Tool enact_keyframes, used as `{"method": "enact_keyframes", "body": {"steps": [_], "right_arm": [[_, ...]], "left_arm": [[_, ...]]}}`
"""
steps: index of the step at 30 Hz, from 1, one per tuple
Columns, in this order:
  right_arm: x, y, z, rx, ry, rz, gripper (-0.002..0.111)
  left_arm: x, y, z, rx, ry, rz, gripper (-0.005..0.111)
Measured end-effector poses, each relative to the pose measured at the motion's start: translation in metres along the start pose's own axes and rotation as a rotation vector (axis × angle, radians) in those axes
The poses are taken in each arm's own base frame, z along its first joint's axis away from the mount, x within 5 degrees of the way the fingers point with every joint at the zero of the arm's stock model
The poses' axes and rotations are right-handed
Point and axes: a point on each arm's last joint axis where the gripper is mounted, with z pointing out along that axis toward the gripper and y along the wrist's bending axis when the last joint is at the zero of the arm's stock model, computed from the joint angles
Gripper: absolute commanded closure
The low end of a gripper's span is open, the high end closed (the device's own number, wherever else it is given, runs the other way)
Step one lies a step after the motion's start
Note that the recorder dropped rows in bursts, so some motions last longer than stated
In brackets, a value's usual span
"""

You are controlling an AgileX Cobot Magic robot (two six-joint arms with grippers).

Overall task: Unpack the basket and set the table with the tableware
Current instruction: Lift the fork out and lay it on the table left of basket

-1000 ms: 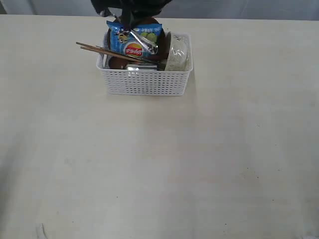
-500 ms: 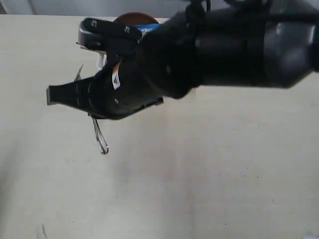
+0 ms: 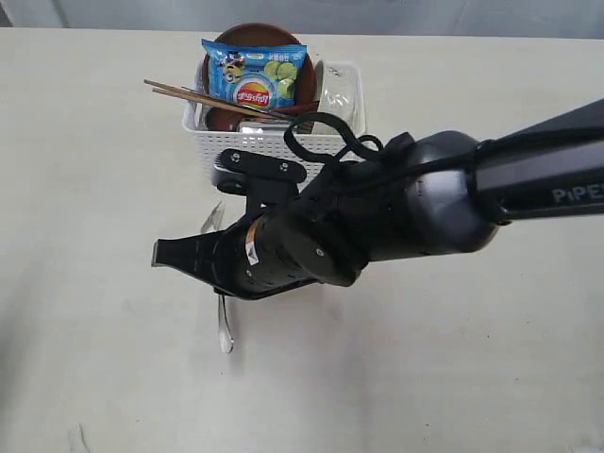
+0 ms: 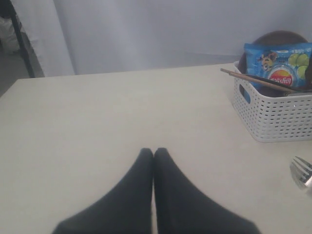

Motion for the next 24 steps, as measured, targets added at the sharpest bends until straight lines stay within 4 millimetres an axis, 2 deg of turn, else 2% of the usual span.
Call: {"method": "enact_keyframes", "body": {"steps": [6, 12, 14, 15, 16, 24], "right_arm": [[-0.002, -0.001, 0.001, -0.008, -0.011, 0.009, 0.109], [-0.002, -0.001, 0.012, -0.036, -0.037, 0.010, 0.108], [-0.002, -0.001, 0.012, -0.035, -0.037, 0.000, 0.094], [-0.002, -0.001, 0.012, -0.035, -0.036, 0.000, 0.079], [-0.002, -0.001, 0.012, -0.035, -0.037, -0.005, 0.074], [-0.003, 0.000, 0.012, -0.026, -0.030, -0.073, 0.072]], "left_arm": [[0.000, 0.000, 0.000, 0.000, 0.000, 0.000, 0.107], [0.000, 0.000, 0.000, 0.000, 0.000, 0.000, 0.107], [0.000, 0.000, 0.000, 0.000, 0.000, 0.000, 0.107], [0.000, 0.000, 0.000, 0.000, 0.000, 0.000, 0.107], [0.000, 0.000, 0.000, 0.000, 0.000, 0.000, 0.107], [0.000, 0.000, 0.000, 0.000, 0.000, 0.000, 0.107]]}}
